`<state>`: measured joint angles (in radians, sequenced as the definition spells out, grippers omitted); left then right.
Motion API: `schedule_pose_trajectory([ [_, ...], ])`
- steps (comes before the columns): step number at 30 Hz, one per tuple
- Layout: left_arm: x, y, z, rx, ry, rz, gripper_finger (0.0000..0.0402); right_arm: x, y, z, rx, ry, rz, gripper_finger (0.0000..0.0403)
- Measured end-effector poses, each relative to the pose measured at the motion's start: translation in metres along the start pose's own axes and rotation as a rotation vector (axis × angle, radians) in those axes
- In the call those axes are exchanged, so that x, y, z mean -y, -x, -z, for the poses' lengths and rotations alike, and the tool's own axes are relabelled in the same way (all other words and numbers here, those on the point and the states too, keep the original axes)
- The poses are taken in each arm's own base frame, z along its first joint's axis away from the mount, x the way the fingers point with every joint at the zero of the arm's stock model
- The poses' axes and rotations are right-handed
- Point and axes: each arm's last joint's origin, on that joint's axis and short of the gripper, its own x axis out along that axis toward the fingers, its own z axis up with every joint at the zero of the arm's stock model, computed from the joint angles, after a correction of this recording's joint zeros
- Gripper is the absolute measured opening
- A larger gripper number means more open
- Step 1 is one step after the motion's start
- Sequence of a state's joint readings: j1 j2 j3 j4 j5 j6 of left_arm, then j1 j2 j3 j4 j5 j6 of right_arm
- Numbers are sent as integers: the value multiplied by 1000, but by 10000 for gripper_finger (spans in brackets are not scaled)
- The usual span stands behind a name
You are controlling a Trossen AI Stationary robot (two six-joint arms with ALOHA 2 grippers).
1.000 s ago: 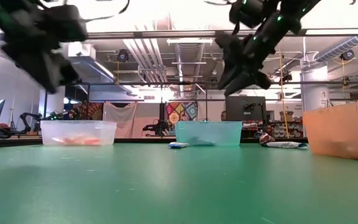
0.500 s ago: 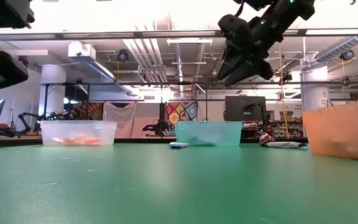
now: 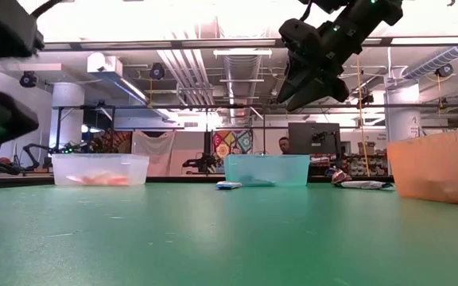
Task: Sort candy by brand, put in halloween buckets
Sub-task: Put the red gummy into the white bin
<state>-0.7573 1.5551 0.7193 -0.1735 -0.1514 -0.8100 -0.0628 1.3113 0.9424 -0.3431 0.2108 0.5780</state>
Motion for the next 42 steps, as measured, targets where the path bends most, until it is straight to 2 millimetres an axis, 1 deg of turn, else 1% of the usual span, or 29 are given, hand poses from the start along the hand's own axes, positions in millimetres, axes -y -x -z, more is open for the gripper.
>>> schedule_pose_trajectory([
  [8, 0, -14, 7, -30, 5, -25, 124, -4, 1, 3, -5, 14, -12, 153],
  [11, 2, -14, 9, -28, -4, -25, 85, -8, 2, 5, -8, 17, -21, 153],
  [15, 5, -12, 11, -19, -23, -24, 18, -12, 3, 7, -11, 21, -33, 153],
  [16, 5, -11, 11, -17, -33, -23, 10, -12, 3, 8, -11, 17, -36, 153],
  [22, 4, 2, 6, 49, -134, -58, 5, -14, 4, 9, -13, 2, -40, 153],
  [25, -6, 15, -5, 111, -183, -136, 2, -14, 4, 9, -11, 1, -38, 153],
  [29, -34, 42, -26, 187, -171, -293, 1, -14, 4, 9, 1, 2, -20, 153],
  [32, -67, 65, -39, 185, -124, -424, 1, -14, 4, 9, 5, 6, -17, 153],
  [37, -134, 105, -60, 202, 14, -620, 0, -13, 4, 7, 34, 9, 17, 153],
  [39, -163, 119, -63, 200, 56, -698, 0, -13, 4, 7, 42, 8, 24, 153],
  [42, -206, 140, -63, 180, 160, -773, 0, -13, 4, 7, 44, 9, 26, 153],
])
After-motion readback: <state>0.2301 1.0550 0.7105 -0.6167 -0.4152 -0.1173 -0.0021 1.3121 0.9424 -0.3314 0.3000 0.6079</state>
